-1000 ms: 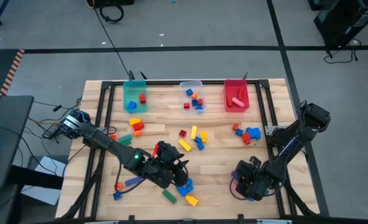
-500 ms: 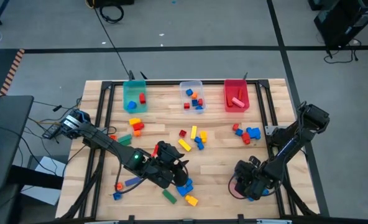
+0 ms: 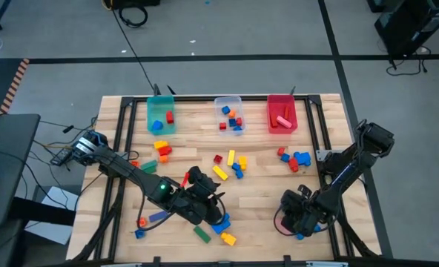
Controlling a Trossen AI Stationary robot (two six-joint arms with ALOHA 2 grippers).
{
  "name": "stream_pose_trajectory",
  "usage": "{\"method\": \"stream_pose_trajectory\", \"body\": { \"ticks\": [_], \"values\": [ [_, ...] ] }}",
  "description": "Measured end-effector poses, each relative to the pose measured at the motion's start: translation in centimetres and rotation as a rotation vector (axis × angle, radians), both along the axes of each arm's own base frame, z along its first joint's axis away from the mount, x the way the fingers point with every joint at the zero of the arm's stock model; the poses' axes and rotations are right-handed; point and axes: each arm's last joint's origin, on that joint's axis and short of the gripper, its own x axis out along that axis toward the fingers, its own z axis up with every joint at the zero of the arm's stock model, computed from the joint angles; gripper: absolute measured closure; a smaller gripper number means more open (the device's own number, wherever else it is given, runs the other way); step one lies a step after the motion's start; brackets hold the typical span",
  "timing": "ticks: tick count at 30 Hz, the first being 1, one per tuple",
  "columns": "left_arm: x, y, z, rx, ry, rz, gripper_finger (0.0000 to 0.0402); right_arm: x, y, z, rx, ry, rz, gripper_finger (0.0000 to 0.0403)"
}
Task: Sort blocks by size
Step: Put the blue block into the red bin
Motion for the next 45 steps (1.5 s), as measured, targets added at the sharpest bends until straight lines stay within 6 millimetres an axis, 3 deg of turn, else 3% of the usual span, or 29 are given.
{"method": "stream_pose_trajectory", "body": {
  "ticks": [5, 9, 18, 24, 31, 38, 45],
  "values": [
    [0.0, -0.2, -0.1, -0.052, 0.028, -0.055, 0.025, 0.7, 0.0, 1.2, 0.002, 0.02, -0.019, 0.0283],
    [0.5, 0.7, -0.2, -0.106, 0.06, -0.096, 0.025, 1.6, -0.7, 3.9, -0.002, -0.031, -0.063, 0.0283],
    [2.0, 3.8, -0.2, -0.056, 0.137, -0.206, 0.025, 3.0, -5.8, 10.9, 0.006, -0.241, -0.098, 0.0283],
    [1.5, 6.3, -1.5, -0.031, 0.106, -0.207, 0.025, 4.0, -10.7, 14.3, -0.059, -0.314, -0.142, 0.0283],
    [-2.6, 10.0, -3.9, -0.091, 0.003, -0.188, 0.025, 5.8, -17.9, 16.6, -0.172, -0.302, -0.237, 0.0283],
    [-7.1, 12.5, -4.0, -0.096, -0.046, -0.141, 0.025, 5.1, -27.0, 16.1, -0.206, -0.201, -0.419, 0.0283],
    [-10.9, 14.8, -3.2, -0.055, -0.108, -0.104, 0.025, 3.2, -34.6, 13.5, -0.123, -0.127, -0.565, 0.0283]
  ]
}}
